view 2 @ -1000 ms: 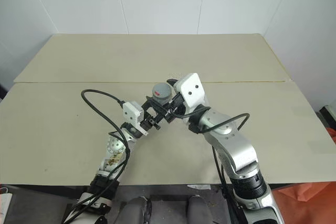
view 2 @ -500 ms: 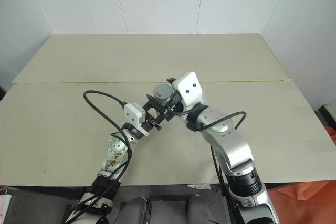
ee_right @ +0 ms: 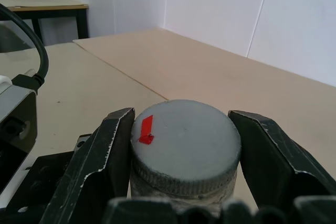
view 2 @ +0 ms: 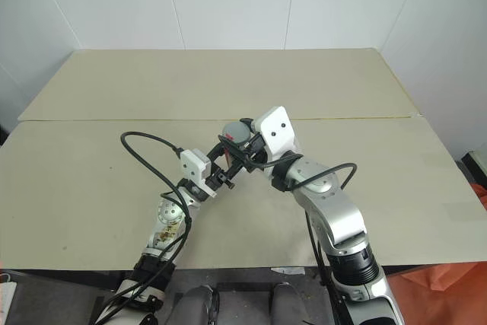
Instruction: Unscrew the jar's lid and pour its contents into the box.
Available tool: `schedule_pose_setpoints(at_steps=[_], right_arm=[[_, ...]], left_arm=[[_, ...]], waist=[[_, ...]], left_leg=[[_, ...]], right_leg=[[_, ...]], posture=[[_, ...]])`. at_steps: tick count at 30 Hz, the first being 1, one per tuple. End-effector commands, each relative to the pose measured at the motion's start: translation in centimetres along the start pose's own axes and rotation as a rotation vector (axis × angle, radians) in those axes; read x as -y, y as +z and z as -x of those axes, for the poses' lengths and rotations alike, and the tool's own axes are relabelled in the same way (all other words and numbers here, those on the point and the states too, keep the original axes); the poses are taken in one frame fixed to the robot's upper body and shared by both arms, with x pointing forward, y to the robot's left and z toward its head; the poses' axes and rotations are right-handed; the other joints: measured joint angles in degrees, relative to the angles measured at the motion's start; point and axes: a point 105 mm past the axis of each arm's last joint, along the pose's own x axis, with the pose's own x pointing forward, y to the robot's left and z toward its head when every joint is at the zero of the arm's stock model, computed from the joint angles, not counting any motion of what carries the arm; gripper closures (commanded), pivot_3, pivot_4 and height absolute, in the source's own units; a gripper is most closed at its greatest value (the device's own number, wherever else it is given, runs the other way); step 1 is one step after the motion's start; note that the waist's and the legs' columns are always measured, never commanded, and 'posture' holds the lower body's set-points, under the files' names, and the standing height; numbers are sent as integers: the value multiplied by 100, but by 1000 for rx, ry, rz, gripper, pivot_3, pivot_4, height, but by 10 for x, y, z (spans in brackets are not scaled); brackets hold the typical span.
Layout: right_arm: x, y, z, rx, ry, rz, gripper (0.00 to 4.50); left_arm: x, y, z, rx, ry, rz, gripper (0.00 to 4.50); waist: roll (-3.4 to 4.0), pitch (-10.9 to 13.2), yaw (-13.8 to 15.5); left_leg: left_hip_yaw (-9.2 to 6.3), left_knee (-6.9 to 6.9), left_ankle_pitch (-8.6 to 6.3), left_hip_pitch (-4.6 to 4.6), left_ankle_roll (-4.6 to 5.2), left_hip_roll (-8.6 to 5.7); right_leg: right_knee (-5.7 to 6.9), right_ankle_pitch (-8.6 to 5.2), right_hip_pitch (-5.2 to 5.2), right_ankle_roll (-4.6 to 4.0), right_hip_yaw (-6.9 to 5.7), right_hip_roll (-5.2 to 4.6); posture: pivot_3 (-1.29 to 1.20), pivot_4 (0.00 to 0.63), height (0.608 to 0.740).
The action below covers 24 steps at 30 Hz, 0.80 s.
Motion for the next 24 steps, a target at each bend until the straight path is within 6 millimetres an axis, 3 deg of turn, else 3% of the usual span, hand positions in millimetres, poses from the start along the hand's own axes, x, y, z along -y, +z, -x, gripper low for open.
schedule_pose_setpoints(at_steps=[1, 11, 19, 24], right_arm=[[2, 21, 10, 111, 109, -4, 1705], [7, 24, 21, 73, 548, 30, 1705], [17, 28, 8, 72, 863, -7, 1705], [19, 27, 0, 67, 993, 68, 1705]], left_arm=[[10, 11, -1, 41, -74, 18, 2549], [29, 15, 0, 43, -170, 72, 2549], [40, 15, 0, 42, -195, 90, 2549], [43, 15, -1, 40, -198, 87, 2549]], waist=[[0, 0, 0], [3, 3, -21], [9, 7, -30], [14, 11, -15]], left_leg=[[0, 0, 0, 0, 0, 0], [0, 0, 0, 4, 0, 2], [1, 0, 0, 5, 0, 2], [-1, -1, 0, 3, 0, 2]], right_leg=[[0, 0, 0, 0, 0, 0], [0, 0, 1, -1, 0, 3], [0, 5, 0, -8, 4, 5], [1, 5, -1, -9, 1, 4]], posture=[[0, 150, 740], [0, 150, 740], [0, 150, 740], [0, 150, 740]])
